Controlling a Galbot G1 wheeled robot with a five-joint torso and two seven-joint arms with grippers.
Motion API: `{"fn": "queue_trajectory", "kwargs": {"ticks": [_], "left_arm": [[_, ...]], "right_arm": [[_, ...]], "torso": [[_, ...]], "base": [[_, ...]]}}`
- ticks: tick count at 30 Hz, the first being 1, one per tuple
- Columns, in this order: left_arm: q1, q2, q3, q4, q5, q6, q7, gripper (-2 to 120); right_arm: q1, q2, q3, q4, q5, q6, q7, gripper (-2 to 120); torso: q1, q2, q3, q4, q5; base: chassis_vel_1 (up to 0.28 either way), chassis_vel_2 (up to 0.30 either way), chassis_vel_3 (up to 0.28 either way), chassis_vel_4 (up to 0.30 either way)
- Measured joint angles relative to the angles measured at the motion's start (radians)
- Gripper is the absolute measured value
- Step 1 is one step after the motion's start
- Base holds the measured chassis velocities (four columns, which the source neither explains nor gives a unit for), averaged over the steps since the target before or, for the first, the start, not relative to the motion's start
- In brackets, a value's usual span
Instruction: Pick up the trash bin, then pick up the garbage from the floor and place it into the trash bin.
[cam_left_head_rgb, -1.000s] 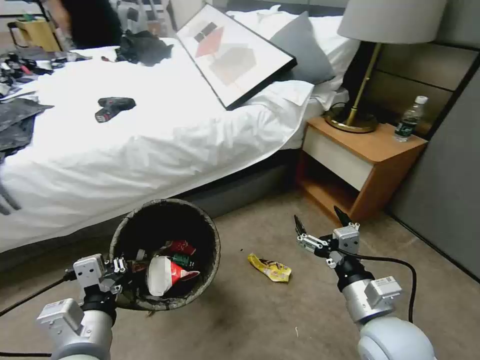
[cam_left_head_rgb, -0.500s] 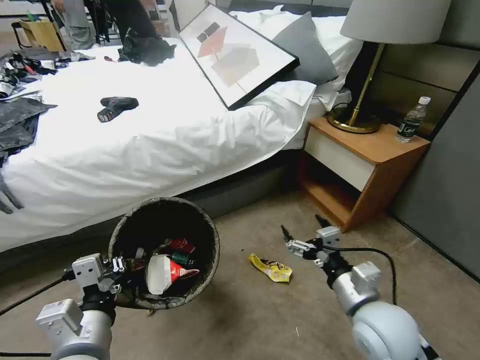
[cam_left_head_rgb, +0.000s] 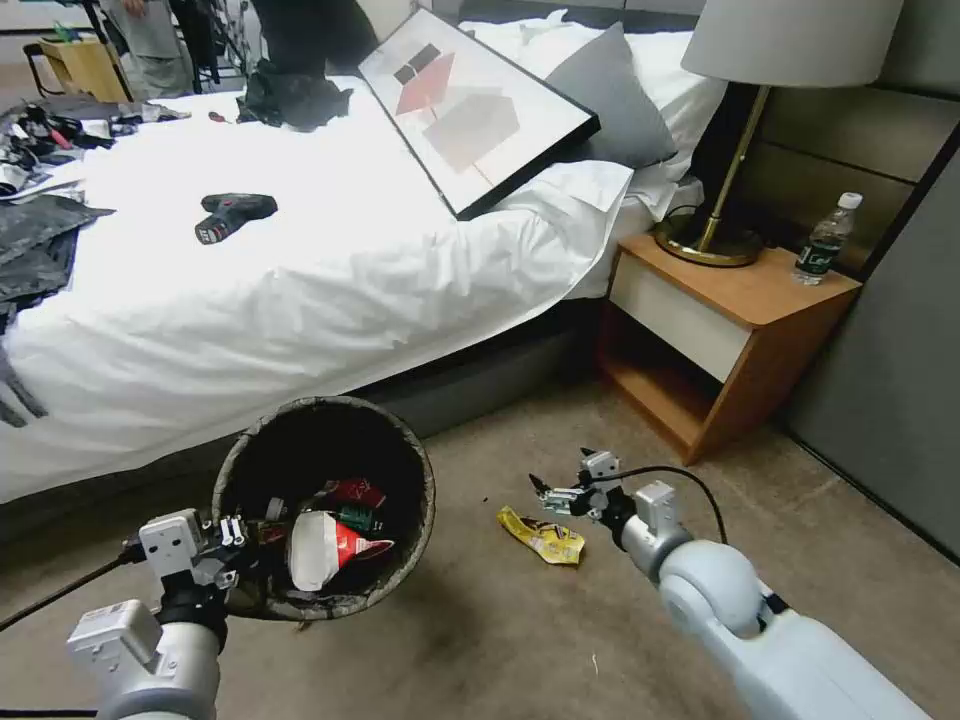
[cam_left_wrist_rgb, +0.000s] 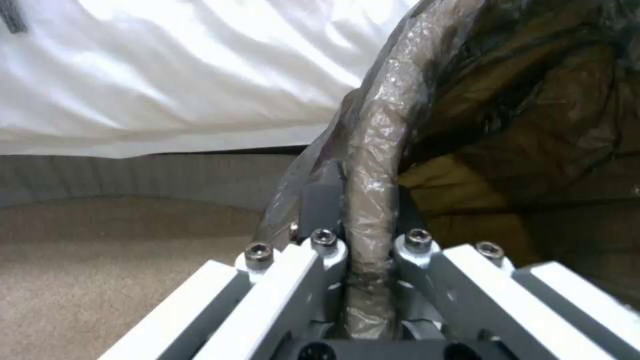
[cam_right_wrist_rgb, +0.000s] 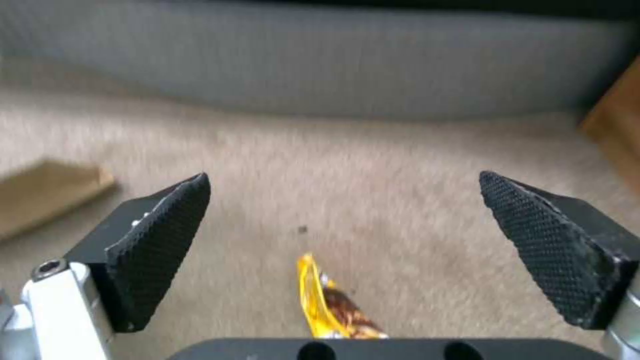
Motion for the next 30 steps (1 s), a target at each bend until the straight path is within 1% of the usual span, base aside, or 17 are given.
{"fn": "queue_trajectory", "kwargs": {"ticks": [1, 2, 4, 5, 6, 10, 11, 13, 16, 18, 20, 23, 25, 30], "left_arm": [[0.000, 0.000, 0.000, 0.000, 0.000, 0.000, 0.000, 3], [0.002, 0.000, 0.000, 0.000, 0.000, 0.000, 0.000, 3], [0.004, 0.000, 0.000, 0.000, 0.000, 0.001, 0.000, 3], [0.006, -0.001, 0.000, 0.000, 0.000, 0.001, 0.000, 3], [0.006, -0.001, 0.000, 0.000, 0.000, 0.001, 0.000, 3], [0.006, -0.001, -0.001, 0.000, 0.000, 0.001, 0.000, 3], [0.006, -0.001, -0.001, 0.000, 0.000, 0.001, 0.000, 3], [0.006, -0.001, -0.001, 0.000, -0.001, 0.001, 0.000, 3], [0.005, 0.000, -0.001, 0.000, -0.001, 0.001, 0.000, 3], [0.004, 0.000, 0.001, 0.000, -0.001, 0.001, 0.000, 3], [0.004, 0.000, 0.002, 0.000, -0.001, 0.001, 0.000, 3], [0.004, 0.001, 0.003, 0.000, -0.001, 0.001, 0.000, 3], [0.004, 0.001, 0.003, 0.000, -0.001, 0.001, 0.000, 3], [0.003, 0.001, 0.002, 0.000, -0.002, 0.001, 0.001, 3]], "right_arm": [[0.000, 0.000, 0.000, 0.000, 0.000, 0.000, 0.000, 100], [0.024, 0.004, -0.023, -0.035, 0.000, -0.003, -0.018, 100], [0.041, 0.007, -0.038, -0.058, 0.000, -0.007, -0.028, 100], [0.087, 0.016, -0.079, -0.120, 0.000, -0.013, -0.053, 100], [0.087, 0.016, -0.079, -0.120, 0.000, -0.013, -0.053, 100], [0.156, 0.058, -0.124, -0.238, 0.003, -0.027, -0.085, 100], [0.156, 0.058, -0.124, -0.238, 0.003, -0.027, -0.085, 100], [0.176, 0.081, -0.132, -0.294, 0.001, -0.028, -0.092, 100], [0.187, 0.095, -0.134, -0.329, -0.003, -0.028, -0.097, 100], [0.201, 0.118, -0.137, -0.384, -0.013, -0.024, -0.100, 100], [0.209, 0.128, -0.138, -0.403, -0.017, -0.021, -0.101, 100], [0.232, 0.156, -0.142, -0.470, -0.026, -0.012, -0.109, 100], [0.237, 0.161, -0.142, -0.480, -0.029, -0.010, -0.111, 100], [0.271, 0.207, -0.143, -0.586, -0.040, -0.001, -0.129, 100]], "torso": [[0.000, 0.000, 0.000, 0.0000, 0.0000], [0.000, 0.000, 0.000, 0.0000, 0.0002], [0.000, 0.000, 0.000, 0.0000, 0.0003], [0.000, 0.000, 0.000, 0.0000, 0.0000], [0.000, 0.000, 0.000, 0.0000, 0.0000], [0.000, 0.000, 0.000, 0.0001, -0.0001], [0.000, 0.000, 0.000, 0.0001, -0.0001], [0.000, 0.000, 0.000, 0.0000, 0.0002], [0.000, 0.000, 0.000, 0.0001, -0.0001], [0.000, 0.000, 0.000, 0.0000, 0.0003], [0.000, 0.000, 0.000, -0.0001, 0.0001], [0.000, 0.000, 0.000, 0.0000, 0.0001], [0.000, 0.000, 0.000, -0.0001, 0.0002], [0.000, 0.000, 0.000, 0.0001, 0.0000]], "base": [[0.000, 0.000, 0.000, 0.000], [0.000, 0.000, 0.000, 0.000], [0.000, 0.000, 0.000, 0.000], [0.000, 0.000, 0.000, 0.000], [0.000, 0.000, 0.000, 0.000], [0.000, 0.000, 0.000, 0.000], [0.000, 0.000, 0.000, 0.000], [0.000, 0.000, 0.000, 0.000], [0.000, 0.000, 0.000, 0.000], [0.000, 0.000, 0.000, 0.000], [0.000, 0.000, 0.000, 0.000], [0.000, 0.000, 0.000, 0.000], [0.000, 0.000, 0.000, 0.000], [0.000, 0.000, 0.000, 0.000]]}}
